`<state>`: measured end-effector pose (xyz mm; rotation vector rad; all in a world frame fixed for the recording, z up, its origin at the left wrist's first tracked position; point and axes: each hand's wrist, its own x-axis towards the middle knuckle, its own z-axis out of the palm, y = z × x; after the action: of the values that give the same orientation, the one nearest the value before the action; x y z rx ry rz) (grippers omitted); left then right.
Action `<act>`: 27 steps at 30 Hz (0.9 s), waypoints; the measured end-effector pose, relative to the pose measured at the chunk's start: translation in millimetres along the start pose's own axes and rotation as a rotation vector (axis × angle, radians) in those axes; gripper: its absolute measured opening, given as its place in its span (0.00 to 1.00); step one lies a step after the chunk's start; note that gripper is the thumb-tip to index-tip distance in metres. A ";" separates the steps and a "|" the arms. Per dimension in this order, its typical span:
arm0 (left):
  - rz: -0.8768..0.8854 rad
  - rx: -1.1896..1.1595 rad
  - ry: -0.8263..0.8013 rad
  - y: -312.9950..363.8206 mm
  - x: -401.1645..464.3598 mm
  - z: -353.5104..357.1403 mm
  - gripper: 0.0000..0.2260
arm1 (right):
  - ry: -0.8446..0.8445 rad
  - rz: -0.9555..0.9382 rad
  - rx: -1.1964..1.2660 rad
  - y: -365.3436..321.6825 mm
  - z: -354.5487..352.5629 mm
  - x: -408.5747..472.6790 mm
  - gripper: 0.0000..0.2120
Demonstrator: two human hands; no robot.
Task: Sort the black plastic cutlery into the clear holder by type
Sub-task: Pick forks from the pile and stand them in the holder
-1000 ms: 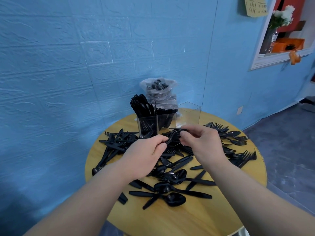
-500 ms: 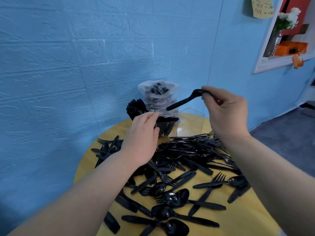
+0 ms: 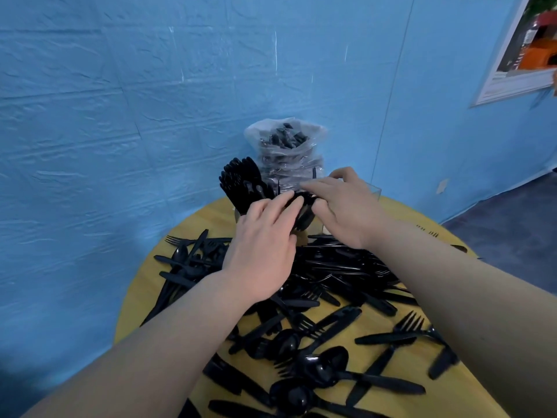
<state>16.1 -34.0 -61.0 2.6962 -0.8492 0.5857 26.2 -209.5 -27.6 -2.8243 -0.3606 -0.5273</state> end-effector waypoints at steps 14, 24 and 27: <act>0.140 -0.124 -0.218 94.2 -63.8 -2.6 0.16 | 0.343 0.499 0.146 38.5 -20.4 -217.4 0.19; 0.093 0.075 -0.400 144.5 -58.0 22.1 0.20 | 0.311 0.628 0.143 61.5 -28.1 -250.8 0.15; 0.038 0.095 -0.400 140.6 -58.7 18.1 0.19 | 0.306 0.692 0.178 70.0 -31.3 -239.6 0.20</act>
<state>-105.7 -123.7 -86.6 2.9408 -0.9898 0.0901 -180.5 -330.9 -103.8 -2.4162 0.5765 -0.6975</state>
